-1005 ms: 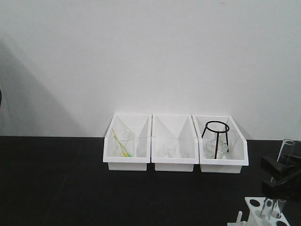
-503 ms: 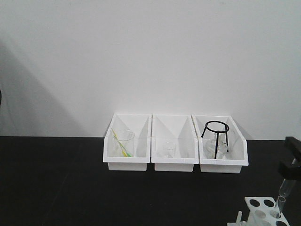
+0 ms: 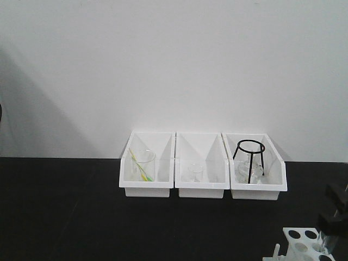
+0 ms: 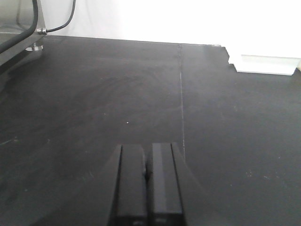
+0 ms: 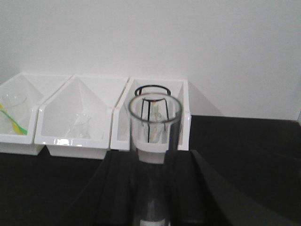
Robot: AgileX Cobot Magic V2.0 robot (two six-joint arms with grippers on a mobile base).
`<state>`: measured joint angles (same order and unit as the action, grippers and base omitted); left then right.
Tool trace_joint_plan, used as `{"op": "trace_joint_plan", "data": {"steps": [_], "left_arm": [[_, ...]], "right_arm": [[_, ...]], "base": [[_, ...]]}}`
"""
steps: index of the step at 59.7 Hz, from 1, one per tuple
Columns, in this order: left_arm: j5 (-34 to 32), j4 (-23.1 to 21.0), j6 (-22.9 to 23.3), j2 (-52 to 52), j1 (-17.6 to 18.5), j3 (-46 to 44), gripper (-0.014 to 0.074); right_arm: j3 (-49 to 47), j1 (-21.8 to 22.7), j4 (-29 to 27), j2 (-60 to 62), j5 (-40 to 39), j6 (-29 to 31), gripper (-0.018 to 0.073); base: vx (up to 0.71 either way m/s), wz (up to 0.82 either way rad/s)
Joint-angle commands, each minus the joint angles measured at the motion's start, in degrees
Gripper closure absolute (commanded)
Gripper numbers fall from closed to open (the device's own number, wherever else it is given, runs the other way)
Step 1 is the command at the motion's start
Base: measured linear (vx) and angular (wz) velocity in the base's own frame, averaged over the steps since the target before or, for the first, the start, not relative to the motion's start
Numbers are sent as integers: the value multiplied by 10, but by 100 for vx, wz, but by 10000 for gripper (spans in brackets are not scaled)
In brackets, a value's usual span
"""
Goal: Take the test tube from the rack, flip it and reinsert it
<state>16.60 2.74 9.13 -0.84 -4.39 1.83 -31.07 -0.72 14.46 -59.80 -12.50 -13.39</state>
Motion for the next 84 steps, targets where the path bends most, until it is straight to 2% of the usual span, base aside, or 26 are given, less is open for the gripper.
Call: {"op": "trace_joint_plan", "data": {"steps": [1, 9, 29, 40, 47, 63, 73, 84], "left_arm": [[-50, -2, 0, -7, 4, 0, 603], [-50, -2, 0, -7, 4, 0, 603], [-50, -2, 0, -7, 4, 0, 603], [-50, -2, 0, -7, 4, 0, 603], [-50, -2, 0, -7, 4, 0, 603], [-50, -2, 0, -7, 4, 0, 603], [-50, -2, 0, -7, 4, 0, 603], [-50, -2, 0, -7, 4, 0, 603]], "right_arm": [[3, 0, -1, 10, -83, 2, 421], [23, 0, -1, 10, -124, 0, 421], [85, 0, 23, 10, -166, 17, 421], [102, 2, 23, -6, -227, 37, 421], [102, 2, 4, -26, -268, 39, 421], [102, 2, -4, -44, -261, 62, 421], [102, 2, 2, -45, -217, 63, 421], [102, 2, 22, -77, -252, 64, 421]], "base": [[0, 0], [0, 0], [0, 0], [0, 0], [0, 0], [0, 0], [0, 0], [0, 0]]}}
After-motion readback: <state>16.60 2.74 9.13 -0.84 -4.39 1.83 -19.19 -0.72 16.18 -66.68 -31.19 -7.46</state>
